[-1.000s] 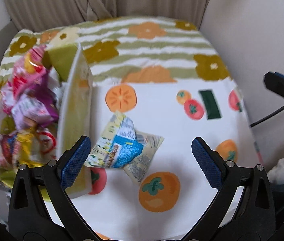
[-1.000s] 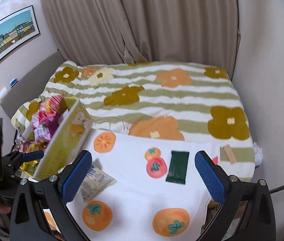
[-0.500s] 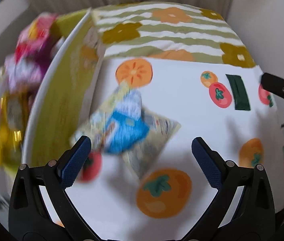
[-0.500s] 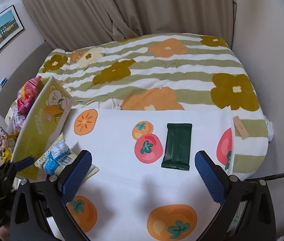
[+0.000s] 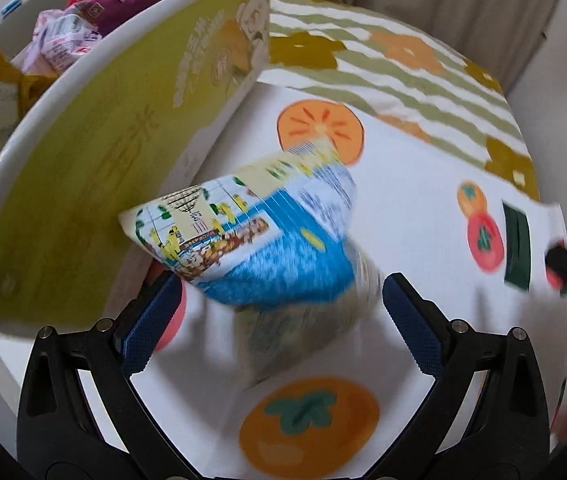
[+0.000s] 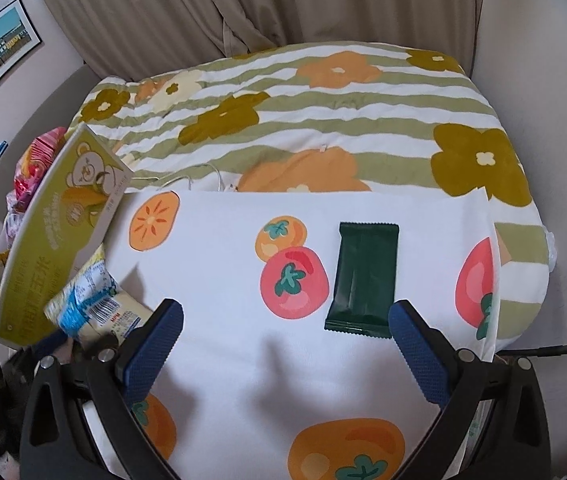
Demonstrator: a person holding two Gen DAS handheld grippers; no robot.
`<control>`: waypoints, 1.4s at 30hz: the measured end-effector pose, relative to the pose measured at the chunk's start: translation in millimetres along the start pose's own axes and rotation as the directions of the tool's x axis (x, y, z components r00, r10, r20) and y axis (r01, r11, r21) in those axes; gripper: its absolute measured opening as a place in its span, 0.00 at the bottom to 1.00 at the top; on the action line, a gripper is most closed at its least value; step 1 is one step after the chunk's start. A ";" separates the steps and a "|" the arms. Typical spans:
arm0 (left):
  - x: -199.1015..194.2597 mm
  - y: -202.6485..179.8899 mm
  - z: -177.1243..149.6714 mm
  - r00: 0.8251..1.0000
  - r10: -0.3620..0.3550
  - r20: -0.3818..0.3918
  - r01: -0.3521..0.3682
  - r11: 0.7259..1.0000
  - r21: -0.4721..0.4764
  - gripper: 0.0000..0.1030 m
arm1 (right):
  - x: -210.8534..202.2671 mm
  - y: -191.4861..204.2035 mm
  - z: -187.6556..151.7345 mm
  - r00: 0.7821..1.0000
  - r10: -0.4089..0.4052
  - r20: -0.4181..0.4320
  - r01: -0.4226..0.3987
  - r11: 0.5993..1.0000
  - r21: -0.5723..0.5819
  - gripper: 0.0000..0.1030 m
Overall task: Organize snacks
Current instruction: 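Grasp the blue-and-yellow corn bag with left tool while right tool grasps the dark green bar, then carry both items over the green box and open both tools to drop them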
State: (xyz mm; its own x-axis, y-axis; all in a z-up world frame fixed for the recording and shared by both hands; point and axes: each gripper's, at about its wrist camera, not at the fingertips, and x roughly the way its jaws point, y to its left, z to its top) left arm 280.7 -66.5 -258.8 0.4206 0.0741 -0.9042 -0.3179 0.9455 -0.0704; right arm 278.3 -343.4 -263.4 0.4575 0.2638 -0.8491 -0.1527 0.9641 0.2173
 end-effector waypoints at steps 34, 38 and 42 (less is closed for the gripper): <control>50.5 -38.9 21.6 0.997 -0.055 -0.052 0.065 0.976 0.207 0.69 | 62.4 -34.6 3.0 0.983 -0.186 0.004 0.185 0.982 0.047 0.59; 48.2 -41.8 19.7 0.998 -0.055 -0.043 0.063 0.972 0.227 0.69 | 60.4 -32.0 0.6 0.972 -0.232 0.031 0.232 0.973 0.022 0.40; 42.9 -42.9 18.8 0.998 -0.060 -0.032 0.066 0.970 0.236 0.68 | 58.0 -32.4 -2.4 0.972 -0.231 0.039 0.230 0.973 0.019 0.39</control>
State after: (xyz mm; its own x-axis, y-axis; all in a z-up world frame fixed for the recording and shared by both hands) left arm 328.3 -97.9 -286.7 0.4118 0.0068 -0.9112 -0.0800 0.9964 -0.0287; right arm 307.7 -359.4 -320.9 0.5140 0.0352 -0.8571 -0.0264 0.9993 0.0252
